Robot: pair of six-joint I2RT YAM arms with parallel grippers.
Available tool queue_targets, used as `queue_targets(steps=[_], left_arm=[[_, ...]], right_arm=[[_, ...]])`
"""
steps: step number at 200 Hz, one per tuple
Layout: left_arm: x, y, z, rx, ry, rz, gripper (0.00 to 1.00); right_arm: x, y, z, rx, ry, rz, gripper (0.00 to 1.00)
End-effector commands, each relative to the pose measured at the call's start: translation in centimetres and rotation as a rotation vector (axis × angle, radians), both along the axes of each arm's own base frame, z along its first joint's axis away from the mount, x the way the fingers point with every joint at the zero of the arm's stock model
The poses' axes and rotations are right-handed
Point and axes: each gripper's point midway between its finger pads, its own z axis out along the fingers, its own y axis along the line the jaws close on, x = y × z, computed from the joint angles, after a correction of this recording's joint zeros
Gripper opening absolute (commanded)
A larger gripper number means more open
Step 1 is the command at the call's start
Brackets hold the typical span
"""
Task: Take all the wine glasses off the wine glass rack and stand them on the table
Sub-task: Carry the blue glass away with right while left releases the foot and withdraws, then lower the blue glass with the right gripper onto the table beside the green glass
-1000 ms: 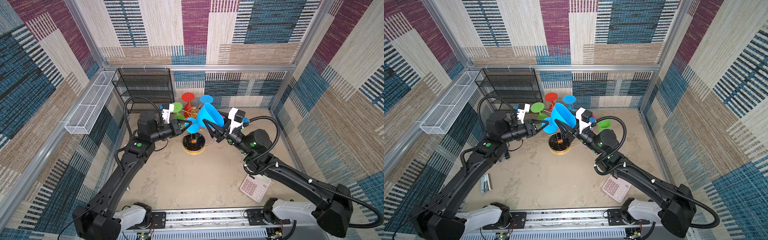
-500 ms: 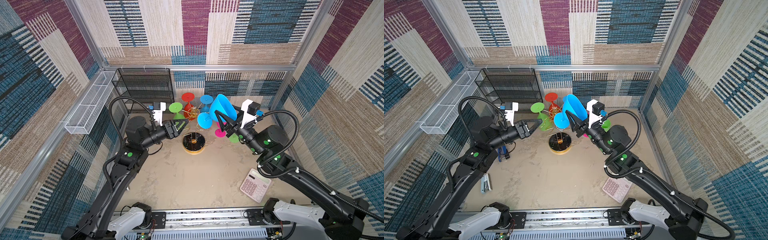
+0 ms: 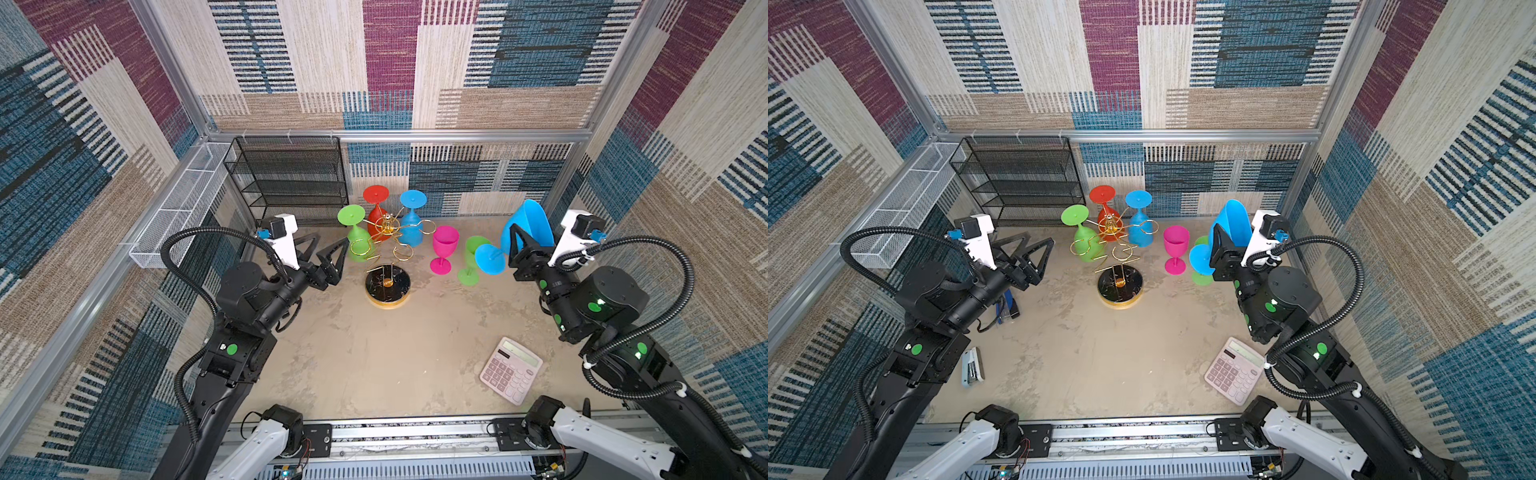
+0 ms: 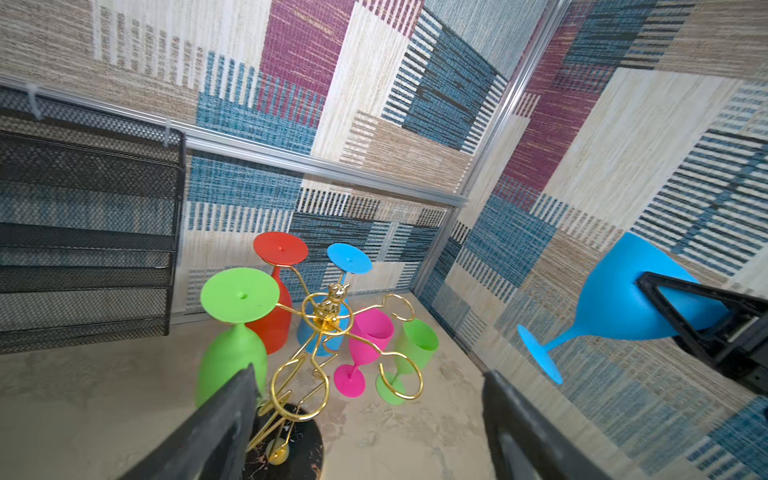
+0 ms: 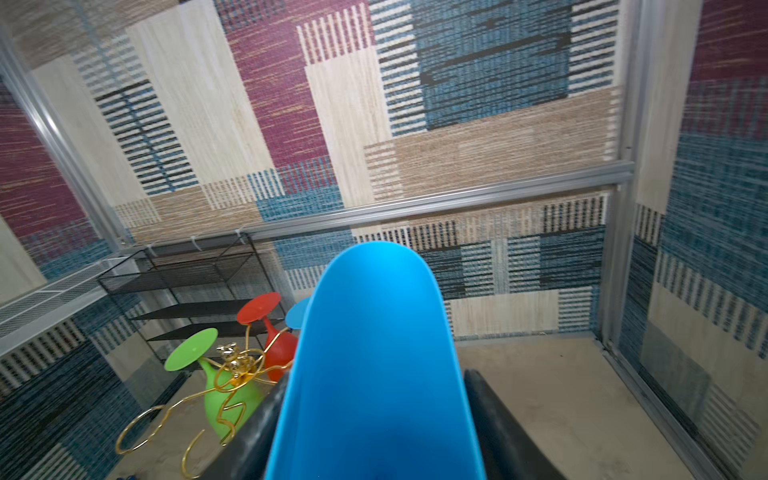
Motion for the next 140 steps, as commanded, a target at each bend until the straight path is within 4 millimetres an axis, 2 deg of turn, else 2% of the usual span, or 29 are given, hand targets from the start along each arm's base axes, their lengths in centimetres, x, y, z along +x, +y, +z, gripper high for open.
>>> queue_targets(steps=[1,24,57,89,122,140], left_arm=[[0.7,1.4,-0.4,0.085,-0.039,0.097,0.88],[0.8,1.6,-0.5,0.104,-0.048,0.111,0.89],[0.7,1.9,-0.8,0.125,-0.054,0.126,0.91],[0.6,2.3,-1.2,0.149,-0.060,0.148,0.93],[0.8,3.2,-1.3,0.174,-0.071,0.202,0.95],[1.1,3.6,-1.4,0.181,-0.076,0.228,0.95]], right_arm=[[0.2,-2.3,-2.1,-0.003,0.060,-0.122,0.55],[1.1,-2.6,-3.0,-0.010,0.074,-0.151,0.54],[3.9,-2.2,-5.2,-0.039,0.139,-0.145,0.54],[6.5,-4.4,-7.6,-0.043,0.205,-0.166,0.54],[8.0,-7.0,-9.4,-0.052,0.211,-0.223,0.55],[9.3,-8.3,-11.4,-0.050,0.243,-0.245,0.57]])
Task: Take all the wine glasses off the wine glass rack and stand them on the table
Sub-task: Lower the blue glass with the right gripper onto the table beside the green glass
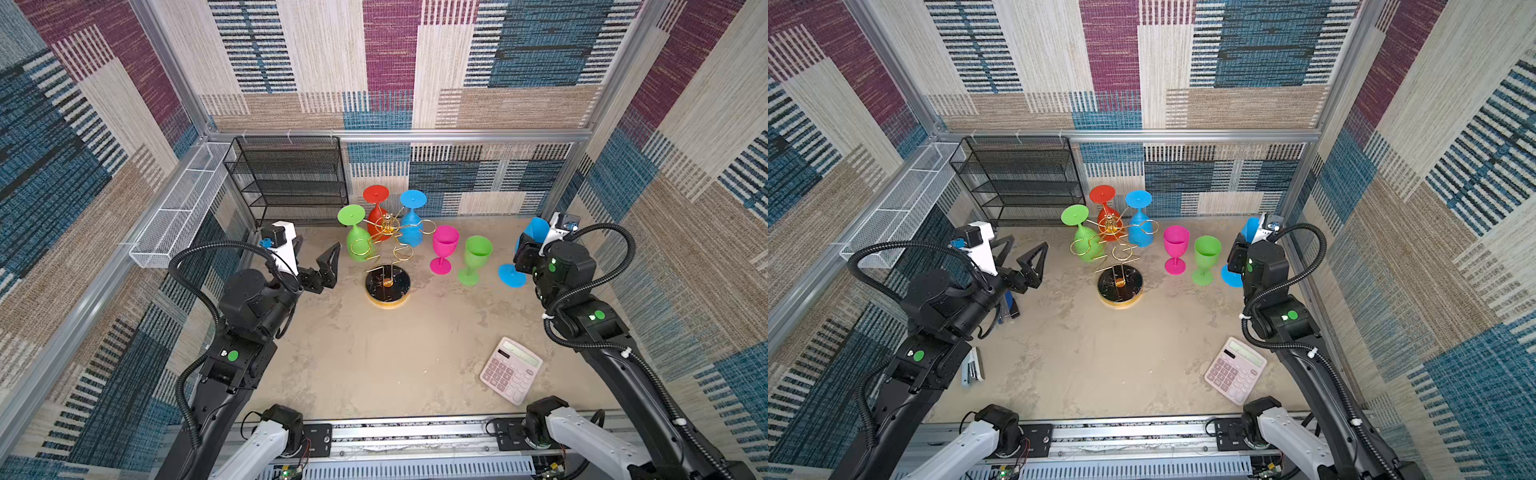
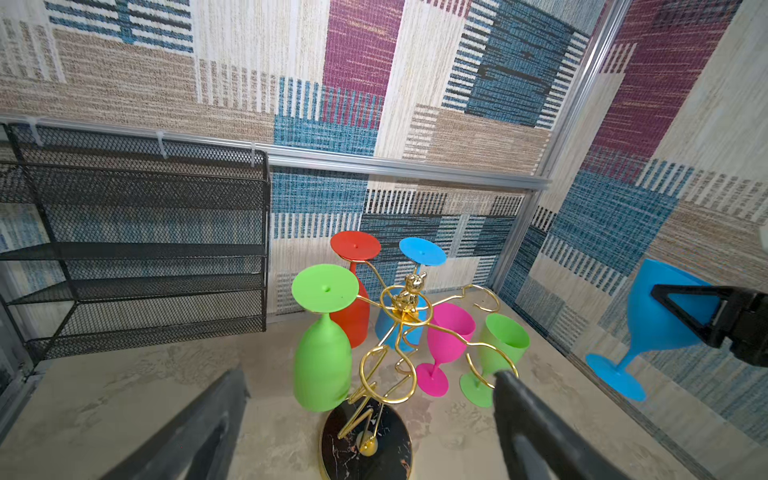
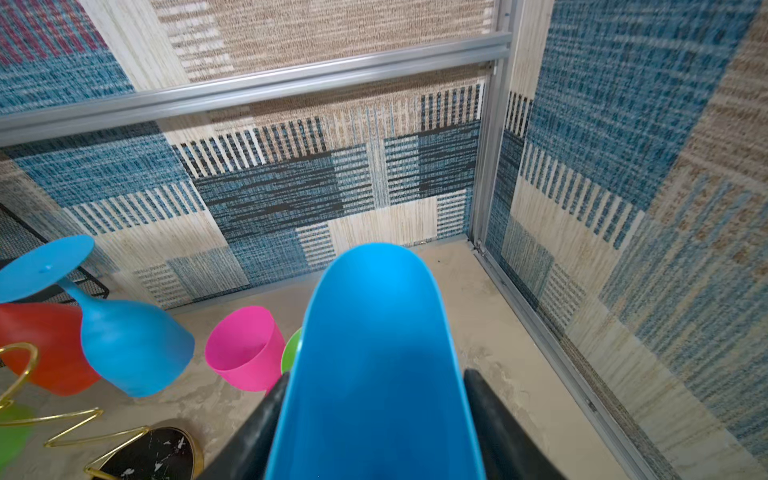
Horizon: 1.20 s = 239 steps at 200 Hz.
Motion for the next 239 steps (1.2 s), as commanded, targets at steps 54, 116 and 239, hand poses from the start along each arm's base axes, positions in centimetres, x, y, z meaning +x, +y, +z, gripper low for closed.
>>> queue_targets(steps=[54,116,239], left_arm=[[0.9,1.7,0.1,0.057,-0.045,0.112,0.98],[1.7,2.3,-0.7,0.083,-0.038,0.155,0.99],[2.0,3.1,-1.2,0.084,-0.046,0.198,0.99]], right_arm=[[4.2,-4.0,-5.7,0.049,-0.023,-0.067,0.57],[7.1,-5.1,-9.1,0.014,-0.052,-0.075,0.57],[10.8,-4.9,-13.6,-0.038,0.003,-0.049,0.60]])
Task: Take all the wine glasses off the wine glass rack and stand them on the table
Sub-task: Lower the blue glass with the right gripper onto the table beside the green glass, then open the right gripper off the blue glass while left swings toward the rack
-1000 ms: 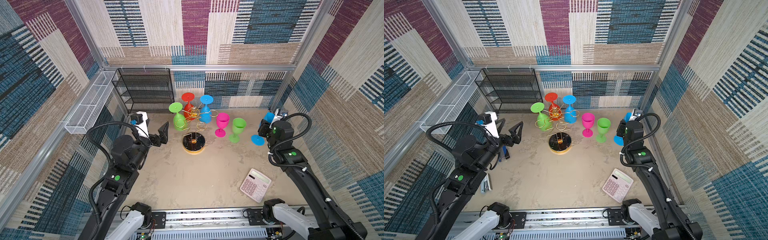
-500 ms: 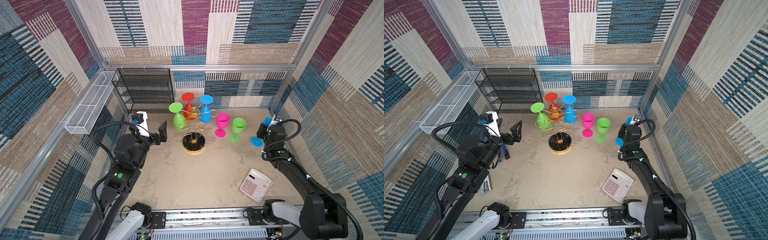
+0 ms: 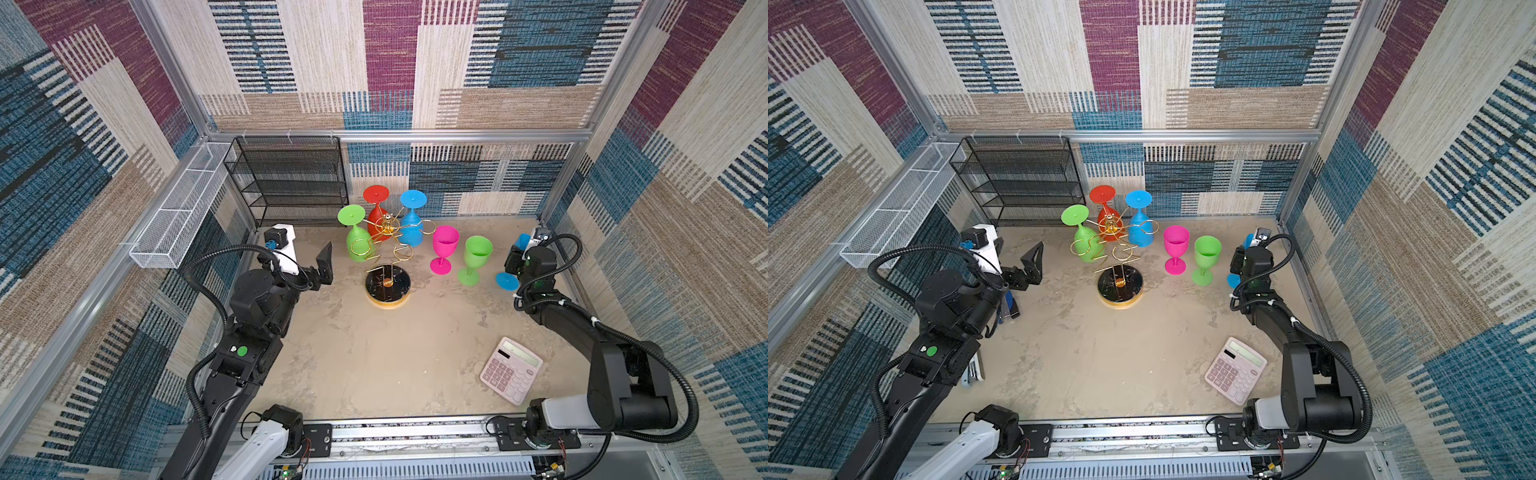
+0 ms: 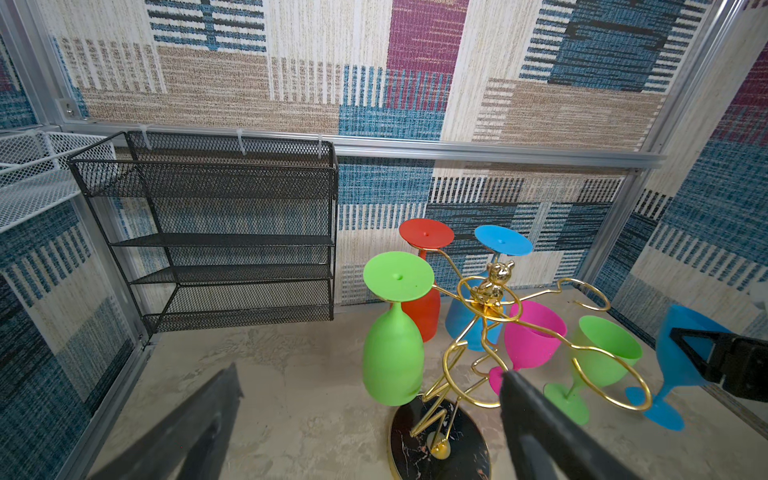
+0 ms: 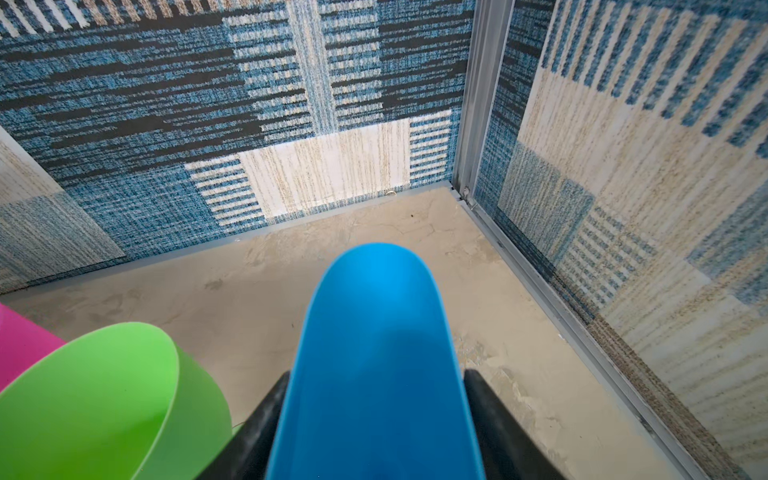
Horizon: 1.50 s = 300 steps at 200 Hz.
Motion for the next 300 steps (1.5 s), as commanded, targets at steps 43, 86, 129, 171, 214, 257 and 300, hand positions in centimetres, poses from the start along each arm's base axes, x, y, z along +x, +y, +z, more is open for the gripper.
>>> queue_targets(steps=[43,86,129,171,214,257,300], left_arm=[[0.0,0.5,1.1,-0.006,-0.060,0.026,0.99],[0.0,0.6,0.8,-0.014,-0.066,0.030,0.99],[0.0,0.7,0.5,-0.011,-0.062,0.035,0.99],[0.0,0.8,0.4,-0.009,-0.065,0.040,0.99],[-0.1,0.9,0.2,-0.011,-0.065,0.043,0.99],[-0.3,1.2,0.1,-0.017,-0.067,0.051,0.99],[-0.4,1.4,0.1,-0.033,-0.070,0.059,0.99]], right_arm=[[1.0,0.4,0.5,-0.010,-0.056,0.026,0.64],[1.1,0.7,-0.8,-0.012,-0.020,0.044,0.66],[1.1,0.9,-2.2,-0.002,0.020,0.057,0.67],[0.9,1.2,-3.0,0.012,0.043,0.067,0.71],[0.6,1.4,-3.7,0.025,0.064,0.078,0.75],[0.0,2.0,-3.8,0.048,0.069,0.105,0.81],[-1.0,2.3,-2.9,0.061,0.048,0.122,0.86]])
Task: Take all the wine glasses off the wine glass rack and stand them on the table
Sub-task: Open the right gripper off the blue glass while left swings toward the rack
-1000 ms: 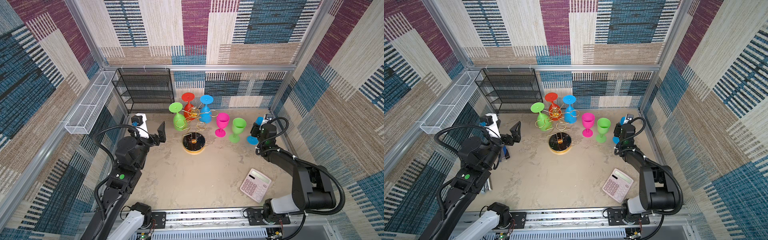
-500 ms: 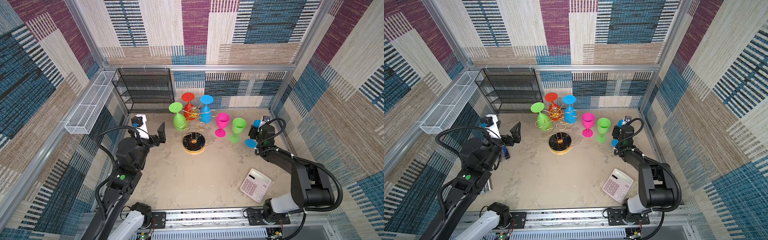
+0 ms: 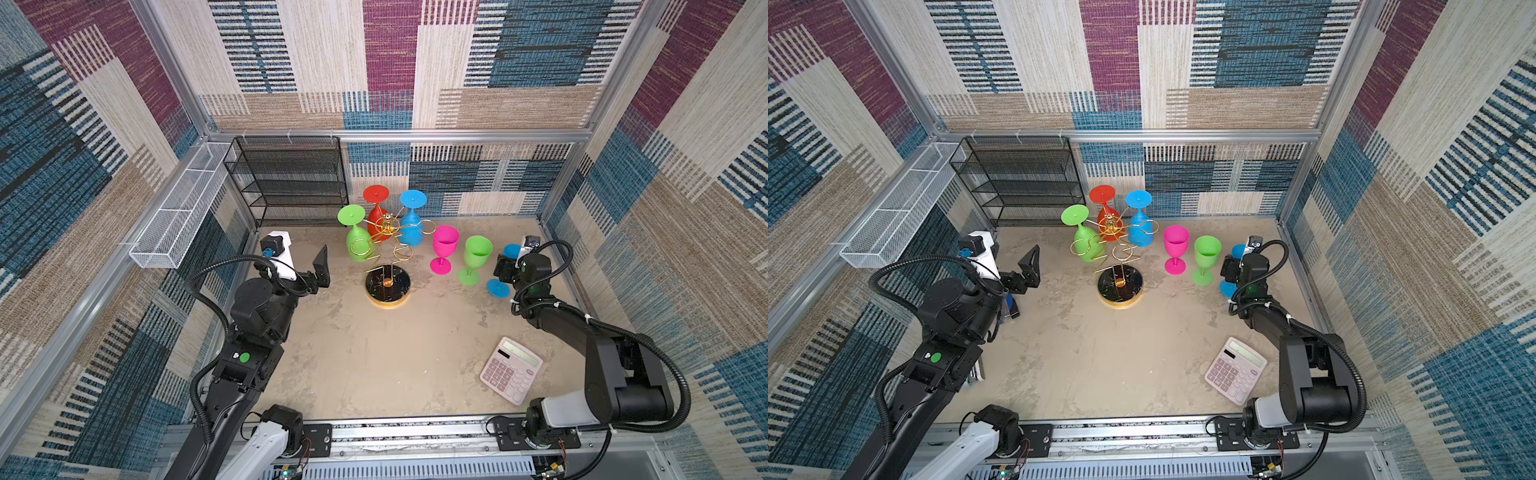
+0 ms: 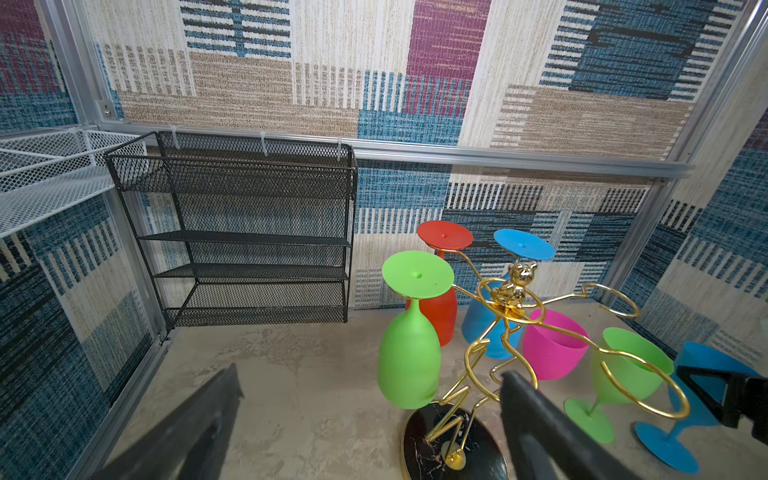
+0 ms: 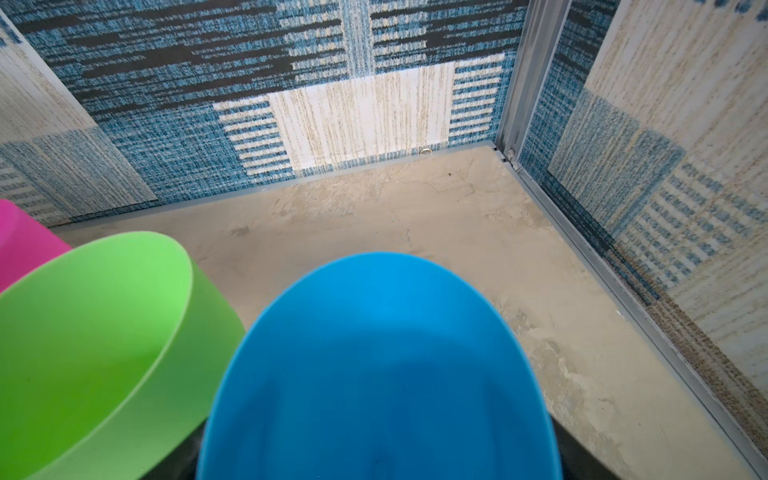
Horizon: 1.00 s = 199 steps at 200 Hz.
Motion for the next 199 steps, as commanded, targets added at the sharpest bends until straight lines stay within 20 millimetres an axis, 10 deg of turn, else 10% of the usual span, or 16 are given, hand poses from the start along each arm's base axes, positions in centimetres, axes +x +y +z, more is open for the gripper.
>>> queue_targets(steps=[1,91,199], left_arm=[[-0.1,0.4,0.8,-0.020,-0.036,0.018,0.99],[-0.4,0.7,0.9,-0.040,-0.042,0.026,0.99],[0.6,1.1,-0.2,-0.117,0.034,0.054,0.99]], right_arm=[[-0.3,0.4,0.5,0.020,-0.016,0.015,0.86],[-1.8,1.1,0.1,0.058,-0.003,0.044,0.89],[-2.4,2.4,6.1,0.096,-0.082,0.116,0.99]])
